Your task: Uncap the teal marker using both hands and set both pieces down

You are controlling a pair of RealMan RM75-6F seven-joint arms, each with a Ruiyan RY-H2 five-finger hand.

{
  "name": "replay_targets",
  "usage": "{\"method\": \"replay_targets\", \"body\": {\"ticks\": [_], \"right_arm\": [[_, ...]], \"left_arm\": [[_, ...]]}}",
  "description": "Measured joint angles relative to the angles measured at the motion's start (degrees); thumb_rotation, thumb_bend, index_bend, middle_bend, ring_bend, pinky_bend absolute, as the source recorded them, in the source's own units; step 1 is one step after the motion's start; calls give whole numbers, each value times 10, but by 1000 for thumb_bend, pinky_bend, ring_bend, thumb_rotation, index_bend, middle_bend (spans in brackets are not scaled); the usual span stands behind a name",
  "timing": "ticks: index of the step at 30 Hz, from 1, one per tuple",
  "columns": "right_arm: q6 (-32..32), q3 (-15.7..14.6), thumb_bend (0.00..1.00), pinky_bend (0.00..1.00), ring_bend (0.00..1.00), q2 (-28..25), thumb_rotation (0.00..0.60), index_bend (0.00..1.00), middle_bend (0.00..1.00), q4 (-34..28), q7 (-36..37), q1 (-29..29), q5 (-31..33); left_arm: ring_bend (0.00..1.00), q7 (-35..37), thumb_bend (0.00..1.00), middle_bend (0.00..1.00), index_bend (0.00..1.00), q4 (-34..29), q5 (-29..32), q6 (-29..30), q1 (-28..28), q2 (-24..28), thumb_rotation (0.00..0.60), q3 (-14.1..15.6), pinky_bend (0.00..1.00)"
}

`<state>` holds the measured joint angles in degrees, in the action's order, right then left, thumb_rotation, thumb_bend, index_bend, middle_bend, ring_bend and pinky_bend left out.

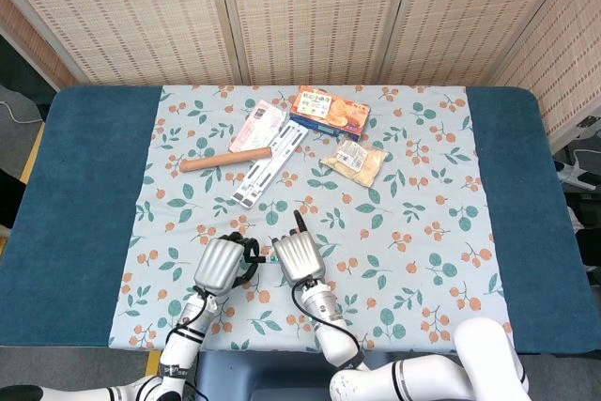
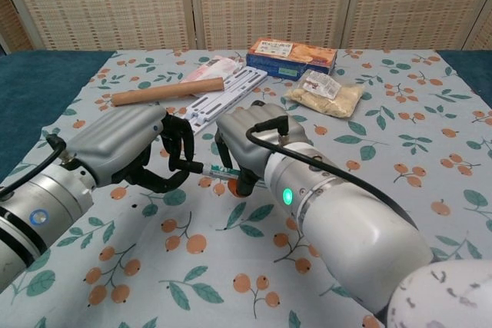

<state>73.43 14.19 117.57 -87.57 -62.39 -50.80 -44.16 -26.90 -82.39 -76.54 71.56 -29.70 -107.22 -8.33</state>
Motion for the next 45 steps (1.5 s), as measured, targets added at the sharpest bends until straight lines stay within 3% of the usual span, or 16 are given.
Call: {"method": "replay_targets", "body": {"ticks": [4, 9, 19, 45], "right_arm": [[0, 2, 394, 0, 423, 0, 600, 813, 801, -1, 3, 1, -1], [0, 2, 395, 0, 426, -1, 600, 817, 802, -5, 4, 2, -1], [2, 10, 395, 0, 427, -11, 600, 818, 803, -15, 6, 3, -1], [3, 2, 395, 0, 427, -29, 600, 821, 805, -27, -4, 1, 2]], "left_arm": [[537, -10, 658, 790, 702, 6, -4, 10, 1, -4, 600, -1, 645], [637, -2, 752, 887, 763, 32, -28, 40, 3, -19, 600, -2, 706], [693, 27, 794, 940, 798, 44, -36, 43, 3, -24, 600, -5, 709], [717, 91, 875, 960, 811, 52, -45, 39, 0, -21, 600, -17, 706]]}}
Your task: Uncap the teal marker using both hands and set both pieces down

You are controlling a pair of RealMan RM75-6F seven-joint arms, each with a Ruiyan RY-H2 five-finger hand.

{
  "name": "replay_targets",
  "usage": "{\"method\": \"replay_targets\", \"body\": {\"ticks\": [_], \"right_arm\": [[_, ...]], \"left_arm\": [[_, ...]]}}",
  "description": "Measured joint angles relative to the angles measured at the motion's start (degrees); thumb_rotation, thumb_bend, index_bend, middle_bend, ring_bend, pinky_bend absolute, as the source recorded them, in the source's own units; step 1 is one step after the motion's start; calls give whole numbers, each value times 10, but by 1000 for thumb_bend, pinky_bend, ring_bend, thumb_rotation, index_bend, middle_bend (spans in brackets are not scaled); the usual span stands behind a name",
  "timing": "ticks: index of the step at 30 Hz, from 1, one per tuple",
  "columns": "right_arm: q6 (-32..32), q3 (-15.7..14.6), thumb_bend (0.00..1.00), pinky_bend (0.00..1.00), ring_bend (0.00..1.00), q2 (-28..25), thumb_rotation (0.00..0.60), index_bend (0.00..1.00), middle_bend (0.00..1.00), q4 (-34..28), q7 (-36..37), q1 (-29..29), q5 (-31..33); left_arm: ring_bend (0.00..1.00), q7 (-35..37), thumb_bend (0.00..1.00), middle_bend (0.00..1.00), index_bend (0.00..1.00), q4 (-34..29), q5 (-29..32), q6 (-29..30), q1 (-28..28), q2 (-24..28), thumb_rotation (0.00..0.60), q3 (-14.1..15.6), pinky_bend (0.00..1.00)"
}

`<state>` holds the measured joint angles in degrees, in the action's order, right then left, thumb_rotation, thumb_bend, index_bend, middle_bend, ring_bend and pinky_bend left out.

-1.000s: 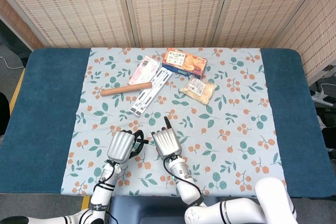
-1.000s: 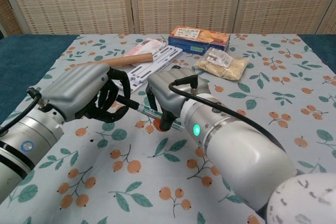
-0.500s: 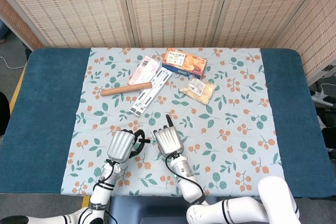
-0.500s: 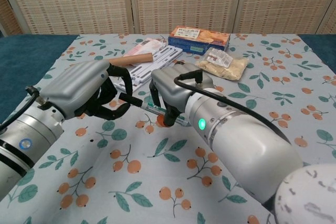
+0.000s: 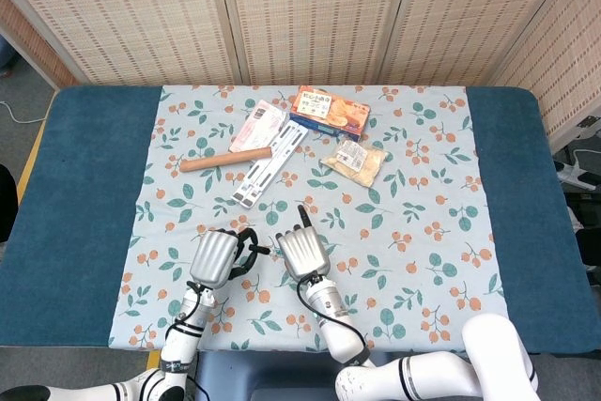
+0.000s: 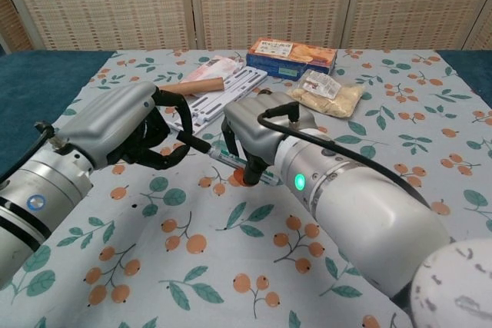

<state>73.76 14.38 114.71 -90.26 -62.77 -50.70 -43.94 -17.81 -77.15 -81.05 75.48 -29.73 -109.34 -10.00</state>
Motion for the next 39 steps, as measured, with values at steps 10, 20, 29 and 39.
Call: {"method": "replay_targets", "body": {"ticks": [10, 20, 29, 39], "right_arm": [[5, -10, 395, 0, 427, -17, 600, 822, 805, -7, -24, 1, 9], [27, -21, 395, 0, 427, -33, 600, 820, 805, -7, -72, -1, 22], [29, -52, 385, 0, 316, -24, 600, 358, 519, 22, -93, 6, 34], [18, -53, 270, 0, 171, -20, 600, 0, 204, 17, -103, 13, 68]], "left_arm": [[719, 14, 879, 959, 811, 1, 8, -4, 0, 7, 600, -7, 689], [663, 26, 759, 896, 771, 21, 24, -27, 5, 21, 600, 3, 646], [338, 27, 515, 427, 300, 37, 47, -75, 3, 23, 600, 20, 523], [202, 33, 452, 218, 93, 4, 81, -98, 5, 46, 600, 9, 480]]}}
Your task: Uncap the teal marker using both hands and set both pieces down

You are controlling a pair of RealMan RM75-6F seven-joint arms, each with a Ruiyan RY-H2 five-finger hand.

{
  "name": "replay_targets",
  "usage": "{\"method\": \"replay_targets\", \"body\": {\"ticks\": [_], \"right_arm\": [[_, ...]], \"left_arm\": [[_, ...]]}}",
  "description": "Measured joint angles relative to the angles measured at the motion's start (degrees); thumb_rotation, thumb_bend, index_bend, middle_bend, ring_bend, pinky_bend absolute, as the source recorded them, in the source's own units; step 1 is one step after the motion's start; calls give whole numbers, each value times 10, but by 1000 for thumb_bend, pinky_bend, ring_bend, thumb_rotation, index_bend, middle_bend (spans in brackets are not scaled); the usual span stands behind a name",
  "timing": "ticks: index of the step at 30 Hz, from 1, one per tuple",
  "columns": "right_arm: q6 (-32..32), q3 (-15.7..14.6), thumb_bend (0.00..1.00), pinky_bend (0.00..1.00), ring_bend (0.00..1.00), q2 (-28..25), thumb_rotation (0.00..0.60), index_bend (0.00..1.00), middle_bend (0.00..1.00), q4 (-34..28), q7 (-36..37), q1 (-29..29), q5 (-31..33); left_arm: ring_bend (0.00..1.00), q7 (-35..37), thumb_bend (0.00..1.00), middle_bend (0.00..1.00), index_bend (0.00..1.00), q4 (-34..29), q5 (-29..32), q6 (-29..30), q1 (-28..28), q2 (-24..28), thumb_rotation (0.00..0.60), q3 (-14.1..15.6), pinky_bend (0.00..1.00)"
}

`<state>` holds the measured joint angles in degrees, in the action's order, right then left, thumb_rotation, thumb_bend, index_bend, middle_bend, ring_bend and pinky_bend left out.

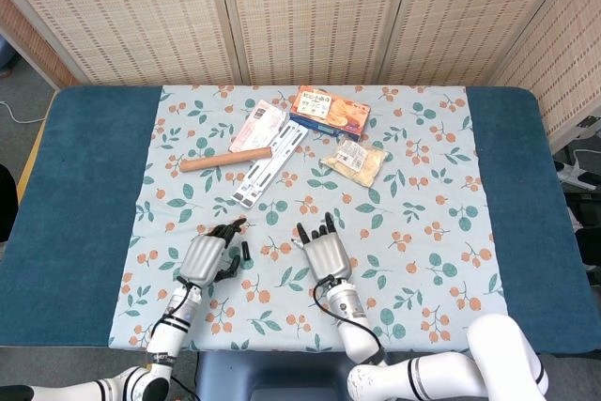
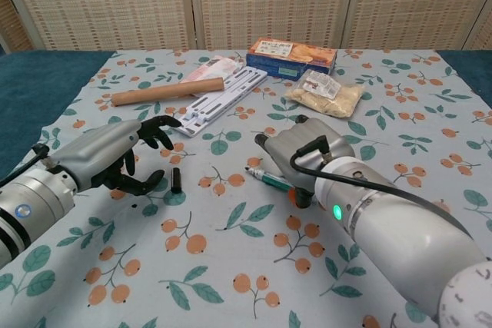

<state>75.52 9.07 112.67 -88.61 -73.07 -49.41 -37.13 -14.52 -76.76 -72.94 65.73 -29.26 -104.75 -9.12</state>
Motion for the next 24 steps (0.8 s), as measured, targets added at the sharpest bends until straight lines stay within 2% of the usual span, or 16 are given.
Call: {"method": "replay_targets", "body": {"ticks": [3, 6, 8, 11, 14, 17, 20, 22, 24], "right_arm": [[3, 3, 244, 0, 150, -10, 600, 0, 159, -22, 2, 2, 0], [10, 4, 208, 0, 77, -31, 600, 0, 74, -60, 3, 8, 2], [18, 0, 193, 0, 21, -55, 600, 0, 21, -100, 7, 16, -1], [37, -21, 185, 0, 0, -113, 600, 0, 0, -177, 26, 39, -26], [70, -69, 181, 0, 0, -197, 600, 0, 0, -252, 70, 79, -95], [116, -138, 180, 0, 0, -283, 600, 0, 0, -278, 143, 135, -201], [167, -198, 180, 0, 0, -338, 600, 0, 0, -256, 252, 200, -307], [202, -230, 178, 0, 0, -366, 600, 0, 0, -216, 338, 252, -354], [230, -249, 175, 0, 0, -386, 600, 0, 0, -168, 407, 297, -373]], "left_arm": [[201, 4, 451, 220, 93, -21, 0, 3, 3, 13, 600, -1, 474], [157, 13, 444, 189, 89, -48, -15, 14, 9, 36, 600, 4, 444], [87, 25, 440, 137, 76, -73, -32, 27, 18, 60, 600, 13, 387], [1, 53, 438, 46, 47, -106, -62, 50, 38, 110, 600, 36, 265], [0, 95, 435, 10, 34, -123, -107, 92, 72, 172, 600, 75, 180], [0, 137, 429, 0, 13, -117, -147, 151, 115, 225, 600, 116, 83], [0, 161, 421, 0, 1, -89, -169, 213, 162, 255, 600, 140, 38], [0, 160, 415, 0, 0, -66, -173, 238, 184, 270, 600, 148, 33], [0, 150, 412, 0, 0, -52, -172, 246, 195, 287, 600, 152, 32]]}}
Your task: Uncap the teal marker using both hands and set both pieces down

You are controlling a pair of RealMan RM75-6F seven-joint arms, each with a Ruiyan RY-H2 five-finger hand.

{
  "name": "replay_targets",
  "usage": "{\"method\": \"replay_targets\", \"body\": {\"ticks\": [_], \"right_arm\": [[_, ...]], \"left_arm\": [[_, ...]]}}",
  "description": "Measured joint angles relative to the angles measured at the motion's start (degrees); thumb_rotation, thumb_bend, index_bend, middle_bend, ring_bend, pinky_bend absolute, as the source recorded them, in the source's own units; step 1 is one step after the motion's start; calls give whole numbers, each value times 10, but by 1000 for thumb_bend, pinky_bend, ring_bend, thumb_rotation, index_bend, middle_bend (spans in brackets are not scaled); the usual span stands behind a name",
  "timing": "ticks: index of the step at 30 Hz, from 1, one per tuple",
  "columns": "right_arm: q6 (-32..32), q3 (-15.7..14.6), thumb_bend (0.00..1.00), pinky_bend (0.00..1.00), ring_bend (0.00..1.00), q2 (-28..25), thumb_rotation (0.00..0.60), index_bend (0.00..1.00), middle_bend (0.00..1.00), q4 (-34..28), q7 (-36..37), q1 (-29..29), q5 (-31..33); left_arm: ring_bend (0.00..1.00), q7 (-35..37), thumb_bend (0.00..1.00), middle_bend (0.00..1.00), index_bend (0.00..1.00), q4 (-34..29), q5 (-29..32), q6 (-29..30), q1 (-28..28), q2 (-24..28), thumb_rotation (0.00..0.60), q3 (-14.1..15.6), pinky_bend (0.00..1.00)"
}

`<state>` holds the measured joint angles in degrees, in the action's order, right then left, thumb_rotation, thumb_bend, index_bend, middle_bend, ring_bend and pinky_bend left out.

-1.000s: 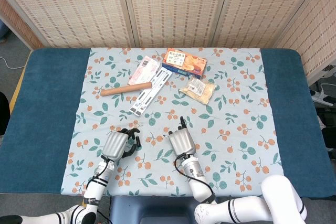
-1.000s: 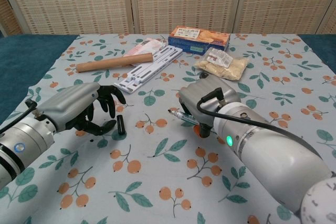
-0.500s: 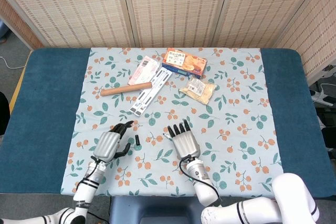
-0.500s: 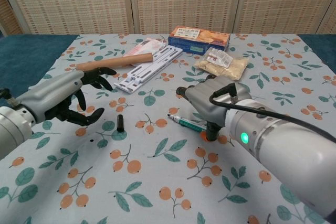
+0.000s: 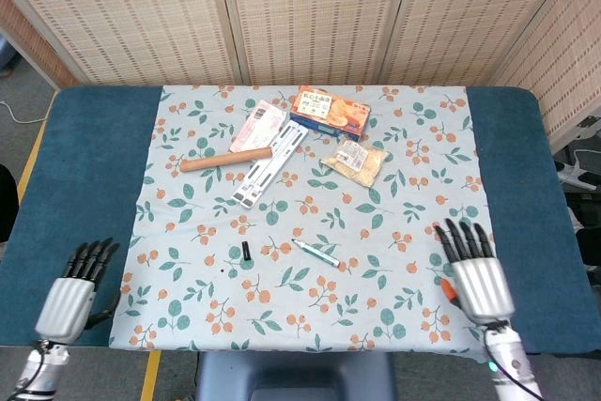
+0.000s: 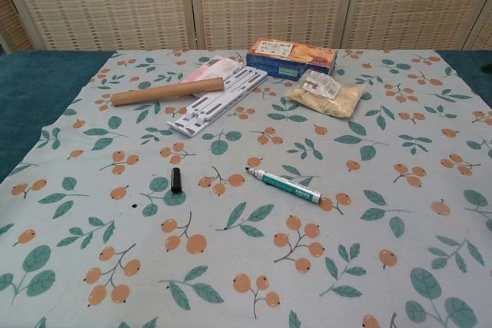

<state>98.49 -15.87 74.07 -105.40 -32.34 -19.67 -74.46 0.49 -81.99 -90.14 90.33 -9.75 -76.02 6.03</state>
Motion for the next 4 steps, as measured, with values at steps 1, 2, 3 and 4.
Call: {"method": "replay_targets", "body": {"ticks": [1, 2, 3, 4], "right_arm": [[13, -8, 173, 0, 0, -9, 600, 0, 0, 26, 30, 21, -5], [31, -18, 168, 0, 0, -21, 600, 0, 0, 59, 62, 50, -11], [42, -24, 164, 0, 0, -29, 600, 0, 0, 82, 82, 69, -15], [54, -31, 161, 0, 0, -42, 600, 0, 0, 108, 101, 91, -19]], "left_arm": [[0, -5, 411, 0, 0, 1, 1, 1, 4, 6, 600, 1, 32], [0, -12, 412, 0, 0, -3, 2, 0, 8, 13, 600, 3, 31], [0, -16, 412, 0, 0, -7, 3, -1, 10, 17, 600, 4, 31], [0, -20, 412, 0, 0, -12, 3, -2, 12, 23, 600, 4, 31]]}}
